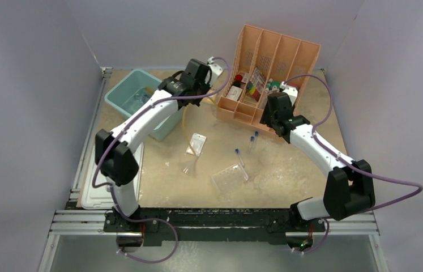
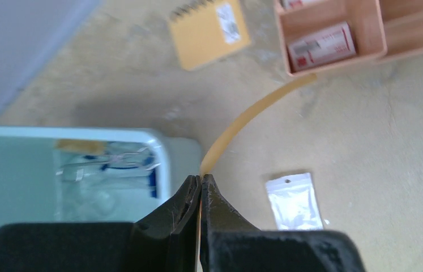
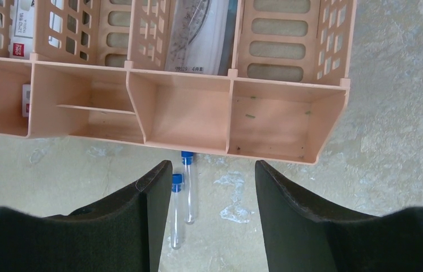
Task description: Organize the chemistry lab equipment
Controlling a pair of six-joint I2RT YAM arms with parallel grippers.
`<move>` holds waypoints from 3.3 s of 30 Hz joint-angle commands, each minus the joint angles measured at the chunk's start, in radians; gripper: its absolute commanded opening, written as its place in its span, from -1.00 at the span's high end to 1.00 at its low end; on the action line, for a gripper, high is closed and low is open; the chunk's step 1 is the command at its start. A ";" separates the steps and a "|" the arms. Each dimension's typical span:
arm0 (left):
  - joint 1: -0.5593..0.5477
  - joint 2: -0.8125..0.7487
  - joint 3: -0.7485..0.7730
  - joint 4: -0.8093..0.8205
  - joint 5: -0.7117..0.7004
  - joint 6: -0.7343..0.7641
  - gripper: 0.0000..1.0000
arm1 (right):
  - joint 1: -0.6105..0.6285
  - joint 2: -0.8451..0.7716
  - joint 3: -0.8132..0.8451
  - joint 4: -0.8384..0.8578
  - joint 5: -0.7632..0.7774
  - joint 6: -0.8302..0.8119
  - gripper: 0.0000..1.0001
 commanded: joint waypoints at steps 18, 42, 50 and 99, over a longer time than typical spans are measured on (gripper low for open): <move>0.226 -0.312 0.051 0.287 -0.670 -0.147 1.00 | -0.005 -0.014 0.007 0.018 -0.026 0.014 -0.15; 0.412 -0.239 -0.308 0.216 -0.393 -0.662 1.00 | -0.005 -0.022 0.004 0.016 -0.017 0.006 -0.15; 0.446 -0.161 -0.326 0.144 -0.375 -0.780 1.00 | -0.005 -0.029 -0.007 0.021 -0.020 0.009 -0.16; 0.091 -0.145 -0.467 0.225 0.211 -0.552 -0.22 | -0.005 -0.003 -0.005 0.042 -0.119 0.003 -0.16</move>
